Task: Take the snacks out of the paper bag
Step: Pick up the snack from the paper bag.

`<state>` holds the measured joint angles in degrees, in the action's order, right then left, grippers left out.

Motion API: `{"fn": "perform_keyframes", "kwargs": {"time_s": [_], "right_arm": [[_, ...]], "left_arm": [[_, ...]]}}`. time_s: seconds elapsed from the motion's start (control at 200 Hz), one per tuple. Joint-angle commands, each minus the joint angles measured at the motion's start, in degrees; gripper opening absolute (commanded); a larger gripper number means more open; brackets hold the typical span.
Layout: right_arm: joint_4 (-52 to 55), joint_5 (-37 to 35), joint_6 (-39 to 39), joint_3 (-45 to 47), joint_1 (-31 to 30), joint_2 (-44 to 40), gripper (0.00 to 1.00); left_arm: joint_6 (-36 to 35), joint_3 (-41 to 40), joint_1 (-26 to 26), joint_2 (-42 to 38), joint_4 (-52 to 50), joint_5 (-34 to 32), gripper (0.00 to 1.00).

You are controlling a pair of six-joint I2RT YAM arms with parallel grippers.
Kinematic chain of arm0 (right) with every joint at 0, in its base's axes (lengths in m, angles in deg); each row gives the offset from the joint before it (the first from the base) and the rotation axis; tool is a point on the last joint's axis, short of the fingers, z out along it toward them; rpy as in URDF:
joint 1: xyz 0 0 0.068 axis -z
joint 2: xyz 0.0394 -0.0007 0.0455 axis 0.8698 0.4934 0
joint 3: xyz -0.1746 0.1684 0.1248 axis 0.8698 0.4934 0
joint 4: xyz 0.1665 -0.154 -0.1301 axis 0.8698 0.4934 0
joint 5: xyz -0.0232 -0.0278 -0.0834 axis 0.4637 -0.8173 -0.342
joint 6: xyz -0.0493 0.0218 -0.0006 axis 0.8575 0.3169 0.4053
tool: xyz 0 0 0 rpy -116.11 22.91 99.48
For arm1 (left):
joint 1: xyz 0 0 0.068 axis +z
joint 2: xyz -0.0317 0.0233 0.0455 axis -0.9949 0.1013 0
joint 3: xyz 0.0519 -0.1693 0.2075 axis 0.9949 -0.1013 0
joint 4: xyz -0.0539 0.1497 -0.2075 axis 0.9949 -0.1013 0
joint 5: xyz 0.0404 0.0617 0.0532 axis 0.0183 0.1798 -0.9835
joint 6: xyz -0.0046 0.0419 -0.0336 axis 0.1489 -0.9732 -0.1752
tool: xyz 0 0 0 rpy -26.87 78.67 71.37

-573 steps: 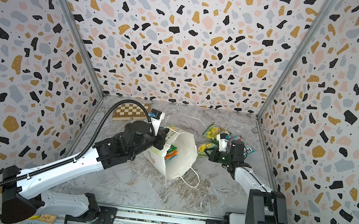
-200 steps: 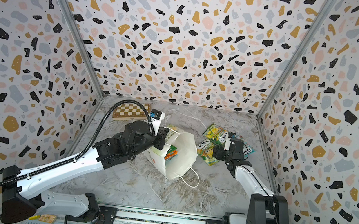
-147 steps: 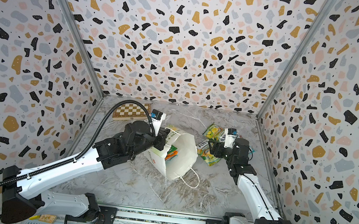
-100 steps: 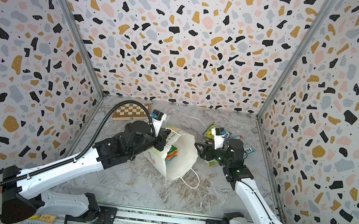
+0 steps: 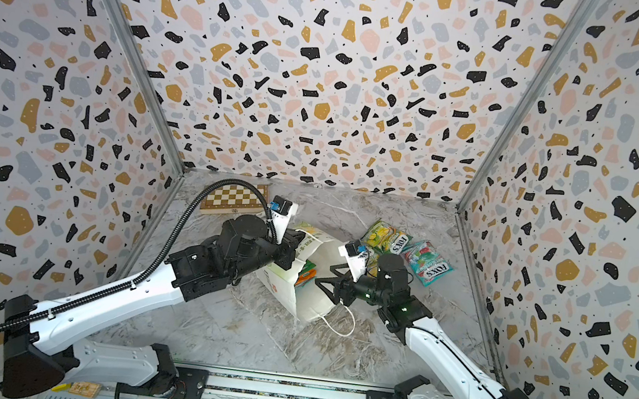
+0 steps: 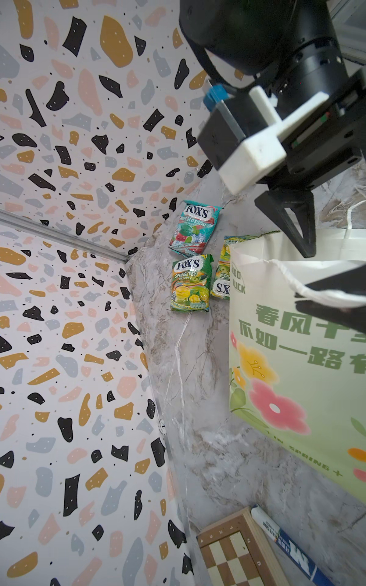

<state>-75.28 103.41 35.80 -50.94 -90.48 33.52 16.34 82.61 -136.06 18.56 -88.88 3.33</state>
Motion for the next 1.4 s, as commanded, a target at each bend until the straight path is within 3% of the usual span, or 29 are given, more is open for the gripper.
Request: {"fn": "perform_keyframes", "kwargs": {"time_s": [0.0,0.385,1.006,1.392], "right_arm": [[1.4,-1.6,2.7,-0.7,-2.4,2.0,0.73],[1.3,-9.3,1.6,-3.4,-6.8,11.3,0.69],[-18.2,-11.2,-27.4,-3.9,-8.2,20.8,0.56],[-18.7,-15.4,-33.4,-6.4,-8.7,23.8,0.52]], "left_arm": [[-0.6,1.5,-0.3,-1.5,3.4,0.7,0.00],[-0.3,0.6,-0.3,-2.3,3.8,1.3,0.00],[-0.9,0.5,-0.3,-1.7,3.9,3.0,0.00],[-1.2,0.8,-0.3,-1.6,3.7,3.0,0.00]]}}
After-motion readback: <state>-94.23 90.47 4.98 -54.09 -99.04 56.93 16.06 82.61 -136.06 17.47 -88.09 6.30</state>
